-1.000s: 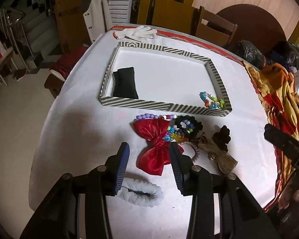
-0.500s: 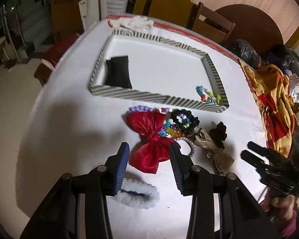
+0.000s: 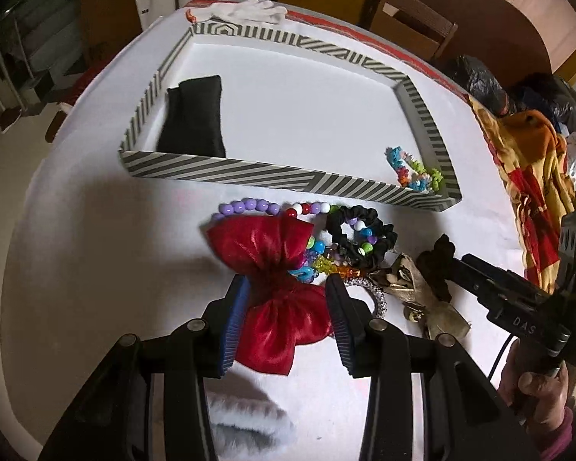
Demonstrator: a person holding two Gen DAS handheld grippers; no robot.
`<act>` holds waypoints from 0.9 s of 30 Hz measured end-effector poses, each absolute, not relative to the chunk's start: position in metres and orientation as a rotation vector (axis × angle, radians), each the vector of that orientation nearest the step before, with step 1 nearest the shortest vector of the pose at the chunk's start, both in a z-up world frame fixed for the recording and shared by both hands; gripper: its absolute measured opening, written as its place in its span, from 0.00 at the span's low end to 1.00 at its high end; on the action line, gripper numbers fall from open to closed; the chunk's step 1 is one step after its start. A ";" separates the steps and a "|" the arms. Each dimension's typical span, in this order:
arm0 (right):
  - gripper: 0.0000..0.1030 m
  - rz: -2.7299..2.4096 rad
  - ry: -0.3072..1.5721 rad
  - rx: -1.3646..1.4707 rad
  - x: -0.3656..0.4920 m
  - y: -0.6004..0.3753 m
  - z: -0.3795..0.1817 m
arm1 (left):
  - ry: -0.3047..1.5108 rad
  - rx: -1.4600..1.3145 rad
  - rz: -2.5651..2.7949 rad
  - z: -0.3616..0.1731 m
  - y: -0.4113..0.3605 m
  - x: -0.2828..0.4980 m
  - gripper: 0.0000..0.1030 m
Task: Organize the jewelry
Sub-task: 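Grasp red satin bow with left tool while right tool grasps brown and leopard bows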
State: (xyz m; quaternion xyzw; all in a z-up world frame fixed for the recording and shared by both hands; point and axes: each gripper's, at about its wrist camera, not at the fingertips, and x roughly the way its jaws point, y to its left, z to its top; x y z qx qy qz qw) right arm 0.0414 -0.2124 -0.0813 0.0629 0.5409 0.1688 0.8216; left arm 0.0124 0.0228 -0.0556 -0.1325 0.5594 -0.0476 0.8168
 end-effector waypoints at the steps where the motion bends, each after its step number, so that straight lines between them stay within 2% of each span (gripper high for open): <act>1: 0.62 0.356 1.156 0.133 0.042 -0.211 -0.084 | 1.197 -0.281 -0.099 -0.058 0.023 0.014 0.53; 6: 0.59 0.350 1.174 0.138 0.044 -0.202 -0.094 | 1.232 -0.262 -0.109 -0.071 0.019 0.018 0.53; 9: 0.40 0.338 1.152 0.131 0.044 -0.201 -0.095 | 1.241 -0.238 -0.103 -0.077 0.016 0.019 0.53; 10: 0.30 0.349 1.157 0.141 0.044 -0.201 -0.096 | 1.241 -0.238 -0.104 -0.079 0.016 0.019 0.52; 11: 0.28 0.363 1.162 0.157 0.045 -0.201 -0.097 | 1.240 -0.240 -0.110 -0.080 0.016 0.019 0.46; 12: 0.25 0.367 1.163 0.164 0.044 -0.203 -0.096 | 1.244 -0.237 -0.113 -0.080 0.016 0.019 0.34; 13: 0.23 0.365 1.156 0.160 0.043 -0.204 -0.094 | 1.249 -0.233 -0.114 -0.080 0.016 0.018 0.32; 17: 0.22 0.379 1.109 0.151 0.037 -0.207 -0.081 | 1.227 -0.231 -0.131 -0.072 0.019 0.014 0.28; 27: 0.22 0.397 1.068 0.195 0.030 -0.218 -0.059 | 1.168 -0.236 -0.115 -0.048 0.023 0.001 0.27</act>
